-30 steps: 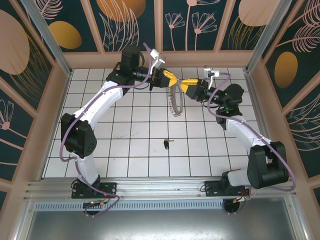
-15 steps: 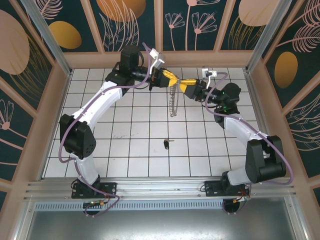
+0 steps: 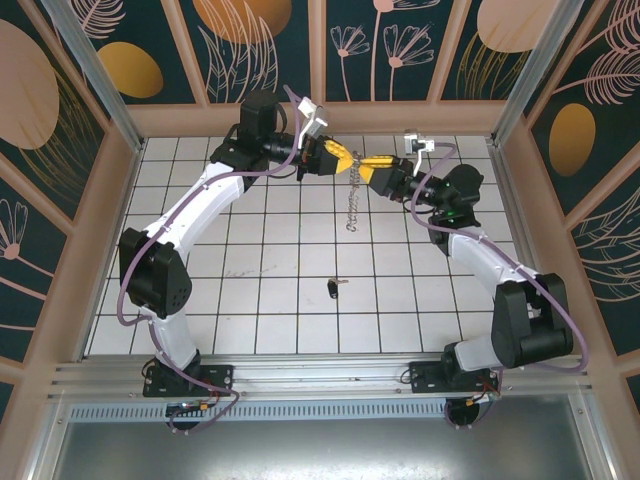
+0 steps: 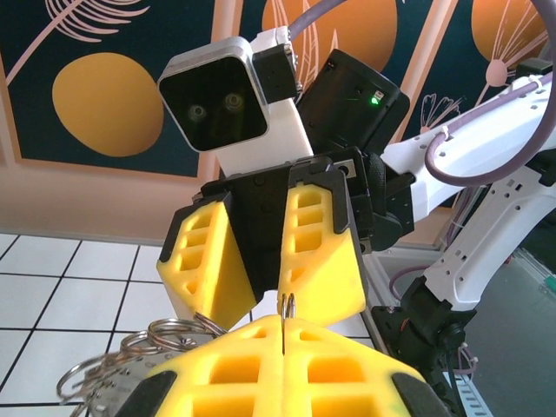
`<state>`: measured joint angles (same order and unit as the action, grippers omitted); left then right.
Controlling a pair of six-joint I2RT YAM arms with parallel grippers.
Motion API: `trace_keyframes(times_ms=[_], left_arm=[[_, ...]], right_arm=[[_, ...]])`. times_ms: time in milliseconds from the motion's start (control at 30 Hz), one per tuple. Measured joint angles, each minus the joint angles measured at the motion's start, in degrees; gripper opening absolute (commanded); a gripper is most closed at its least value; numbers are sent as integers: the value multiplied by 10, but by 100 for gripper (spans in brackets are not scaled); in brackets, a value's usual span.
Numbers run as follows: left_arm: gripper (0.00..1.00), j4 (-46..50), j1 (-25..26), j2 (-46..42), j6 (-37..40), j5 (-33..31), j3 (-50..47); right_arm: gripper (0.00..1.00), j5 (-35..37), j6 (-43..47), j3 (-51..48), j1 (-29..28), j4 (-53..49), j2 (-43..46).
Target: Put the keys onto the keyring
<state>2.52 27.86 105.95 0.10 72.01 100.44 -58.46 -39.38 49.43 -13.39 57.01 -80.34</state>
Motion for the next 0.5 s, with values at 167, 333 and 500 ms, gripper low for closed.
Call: trace_keyframes(times_ms=[167,333,500], left_arm=[[0,-2,0,0,-3,0,-2],[0,-2,0,0,-3,0,-5],[0,-2,0,0,-4,0,-6]], right_arm=[[36,1,0,0,0,-2,14],[36,1,0,0,-1,-2,16],[35,1,0,0,-6,-2,16]])
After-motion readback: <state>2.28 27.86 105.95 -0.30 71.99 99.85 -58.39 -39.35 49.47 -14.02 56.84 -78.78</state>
